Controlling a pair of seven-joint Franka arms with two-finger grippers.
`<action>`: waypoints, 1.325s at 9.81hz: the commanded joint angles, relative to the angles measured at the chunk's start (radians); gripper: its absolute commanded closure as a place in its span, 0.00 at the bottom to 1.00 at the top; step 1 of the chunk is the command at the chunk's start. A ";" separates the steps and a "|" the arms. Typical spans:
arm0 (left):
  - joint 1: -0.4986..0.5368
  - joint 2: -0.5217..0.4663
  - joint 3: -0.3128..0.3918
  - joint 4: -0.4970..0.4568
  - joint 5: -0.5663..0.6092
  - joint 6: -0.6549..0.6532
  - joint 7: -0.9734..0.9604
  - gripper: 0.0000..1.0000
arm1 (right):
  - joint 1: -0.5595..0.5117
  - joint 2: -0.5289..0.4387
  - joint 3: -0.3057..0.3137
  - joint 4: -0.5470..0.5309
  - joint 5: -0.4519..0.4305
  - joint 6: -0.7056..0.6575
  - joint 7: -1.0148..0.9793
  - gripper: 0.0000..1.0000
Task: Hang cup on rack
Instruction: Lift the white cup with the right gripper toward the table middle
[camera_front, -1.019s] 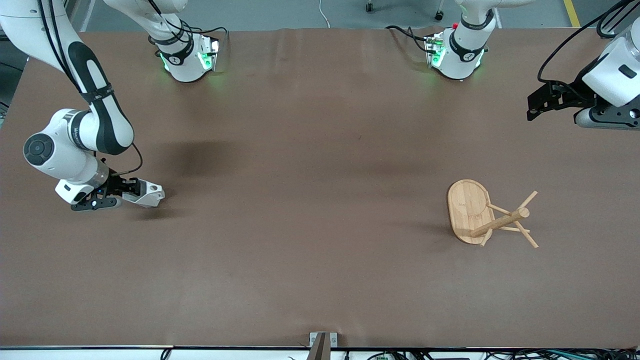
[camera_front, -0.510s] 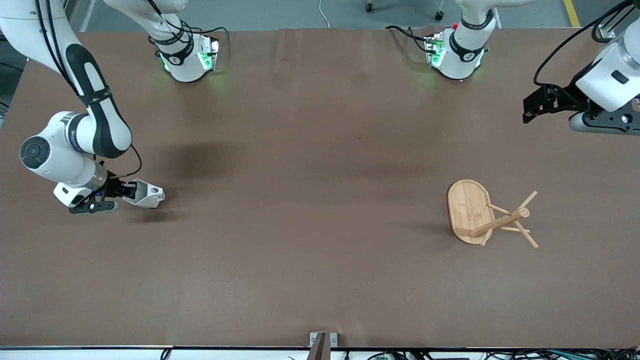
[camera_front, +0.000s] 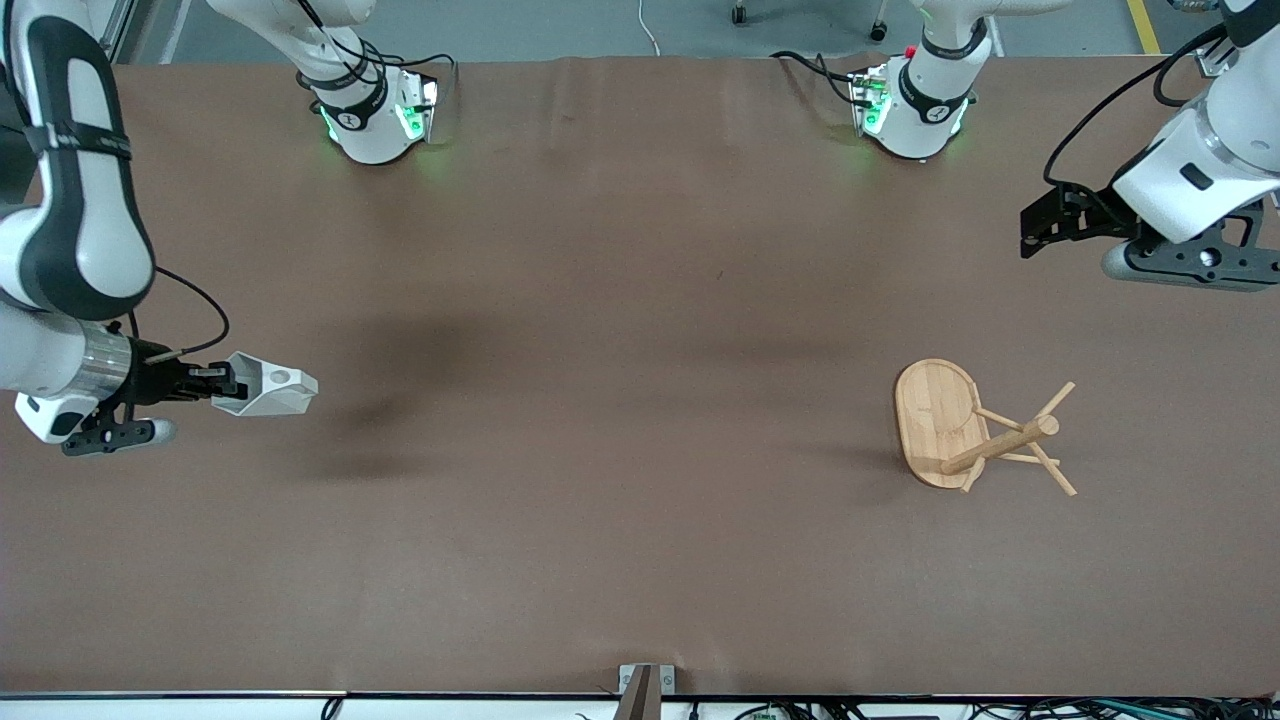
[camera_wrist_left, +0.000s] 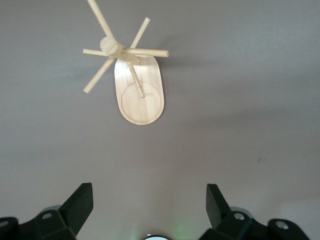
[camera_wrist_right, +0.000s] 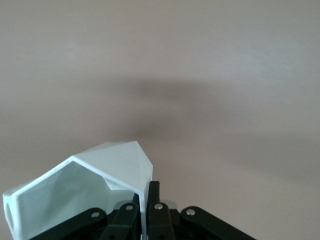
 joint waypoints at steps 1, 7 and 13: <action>-0.026 0.037 -0.024 -0.006 -0.036 0.015 0.013 0.00 | 0.019 0.013 0.071 -0.015 0.242 -0.021 -0.029 0.99; -0.107 0.103 -0.263 -0.030 -0.195 0.203 0.023 0.00 | 0.304 0.013 0.087 -0.089 0.922 0.035 -0.023 1.00; -0.278 0.205 -0.327 0.084 -0.114 0.414 0.362 0.00 | 0.418 0.033 0.087 -0.112 1.144 0.025 -0.017 0.99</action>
